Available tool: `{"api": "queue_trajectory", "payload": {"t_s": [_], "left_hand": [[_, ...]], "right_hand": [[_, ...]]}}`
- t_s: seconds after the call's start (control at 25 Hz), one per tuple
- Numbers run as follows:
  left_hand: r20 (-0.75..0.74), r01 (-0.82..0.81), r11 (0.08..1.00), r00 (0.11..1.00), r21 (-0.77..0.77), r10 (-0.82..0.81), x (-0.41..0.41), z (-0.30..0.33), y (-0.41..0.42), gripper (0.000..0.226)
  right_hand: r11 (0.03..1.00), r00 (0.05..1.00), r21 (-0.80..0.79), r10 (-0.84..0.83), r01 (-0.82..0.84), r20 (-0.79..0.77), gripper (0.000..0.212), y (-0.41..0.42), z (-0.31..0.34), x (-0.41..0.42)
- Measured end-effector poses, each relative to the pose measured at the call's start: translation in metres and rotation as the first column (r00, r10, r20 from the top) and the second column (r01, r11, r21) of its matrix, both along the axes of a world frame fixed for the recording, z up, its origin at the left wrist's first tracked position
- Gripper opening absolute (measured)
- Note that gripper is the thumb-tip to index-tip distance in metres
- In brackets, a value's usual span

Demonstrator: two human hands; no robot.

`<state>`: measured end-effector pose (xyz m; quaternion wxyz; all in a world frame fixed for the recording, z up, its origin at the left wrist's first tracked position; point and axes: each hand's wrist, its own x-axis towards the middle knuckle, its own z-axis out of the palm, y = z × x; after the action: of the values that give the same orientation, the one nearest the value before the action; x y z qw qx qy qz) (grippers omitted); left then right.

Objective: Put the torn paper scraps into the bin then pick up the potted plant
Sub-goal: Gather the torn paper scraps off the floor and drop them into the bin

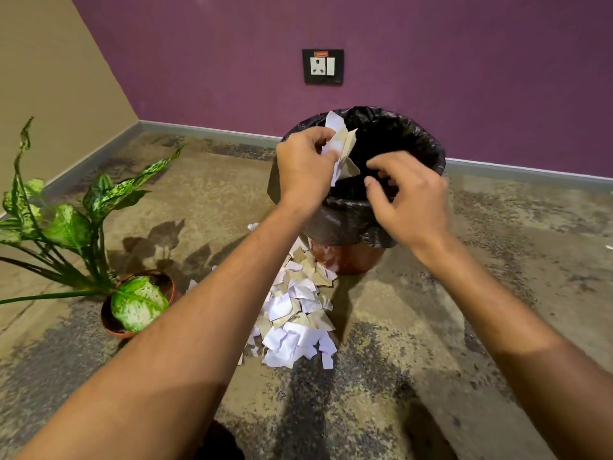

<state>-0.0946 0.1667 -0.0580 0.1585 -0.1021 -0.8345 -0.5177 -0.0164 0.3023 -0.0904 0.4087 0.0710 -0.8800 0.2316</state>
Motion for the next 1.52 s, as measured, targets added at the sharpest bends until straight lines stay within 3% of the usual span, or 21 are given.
{"api": "queue_trajectory", "payload": {"t_s": [0.08,0.12,0.24,0.36,0.44,0.56,0.64,0.72,0.84,0.92,1.0,1.16,1.32,1.44,1.52], "left_hand": [[0.012,0.049,0.998,0.999,-0.037,-0.048,-0.01,-0.002,0.006,0.016],[0.032,0.079,0.994,0.996,-0.069,-0.077,-0.014,-0.004,0.008,0.021],[0.061,0.141,0.969,0.989,-0.201,-0.132,-0.011,-0.016,0.005,0.043],[-0.124,0.116,0.97,0.982,-0.213,-0.145,0.016,-0.037,-0.013,0.04],[-0.259,0.079,0.964,0.955,-0.254,-0.146,0.042,-0.062,-0.03,0.036],[-0.33,0.075,0.934,0.923,-0.351,-0.198,0.089,-0.111,-0.059,0.034],[-0.27,0.115,0.892,0.929,-0.438,-0.253,0.118,-0.153,-0.081,0.035],[-0.069,0.159,0.819,0.97,-0.552,-0.235,0.133,-0.194,-0.105,0.048],[0.349,0.292,0.63,0.936,-0.72,-0.034,0.138,-0.238,-0.136,0.09],[0.45,0.355,0.525,0.891,-0.773,0.06,0.136,-0.254,-0.146,0.11],[0.498,0.385,0.5,0.86,-0.776,0.109,0.133,-0.263,-0.15,0.114],[0.475,0.365,0.54,0.877,-0.758,0.075,0.128,-0.27,-0.148,0.099],[0.425,0.296,0.601,0.901,-0.742,0.081,0.114,-0.257,-0.144,0.058],[0.436,0.29,0.635,0.896,-0.716,0.082,0.101,-0.244,-0.142,0.042],[0.461,0.295,0.662,0.884,-0.689,0.085,0.098,-0.239,-0.141,0.04]], "right_hand": [[0.989,0.995,0.131,0.083,-0.076,-0.054,0.012,-0.009,-0.019,0.018],[0.975,0.992,0.181,0.13,-0.128,0.0,0.013,-0.013,-0.032,0.024],[0.937,0.933,0.241,0.171,-0.254,0.317,0.022,-0.022,-0.082,0.035],[0.905,0.746,0.268,0.075,-0.33,0.662,0.034,-0.03,-0.132,0.038],[0.882,0.636,0.288,0.017,-0.372,0.771,0.058,-0.033,-0.161,0.039],[0.865,0.492,0.253,-0.008,-0.434,0.87,0.102,-0.043,-0.194,0.042],[0.861,0.439,0.211,0.016,-0.463,0.898,0.118,-0.052,-0.209,0.044],[0.842,0.431,0.224,0.011,-0.491,0.902,0.125,-0.063,-0.217,0.046],[0.813,0.471,0.286,-0.016,-0.508,0.882,0.121,-0.079,-0.221,0.045],[0.809,0.48,0.302,-0.028,-0.504,0.877,0.111,-0.084,-0.221,0.04],[0.802,0.453,0.283,-0.018,-0.526,0.891,0.098,-0.086,-0.222,0.034],[0.809,0.5,0.269,0.036,-0.523,0.865,0.067,-0.091,-0.222,0.026],[0.827,0.566,0.256,0.089,-0.501,0.82,0.047,-0.095,-0.222,0.019],[0.867,0.585,0.19,0.136,-0.461,0.799,0.047,-0.094,-0.225,0.016],[0.902,0.575,0.114,0.165,-0.417,0.801,0.06,-0.094,-0.22,0.013]]}}
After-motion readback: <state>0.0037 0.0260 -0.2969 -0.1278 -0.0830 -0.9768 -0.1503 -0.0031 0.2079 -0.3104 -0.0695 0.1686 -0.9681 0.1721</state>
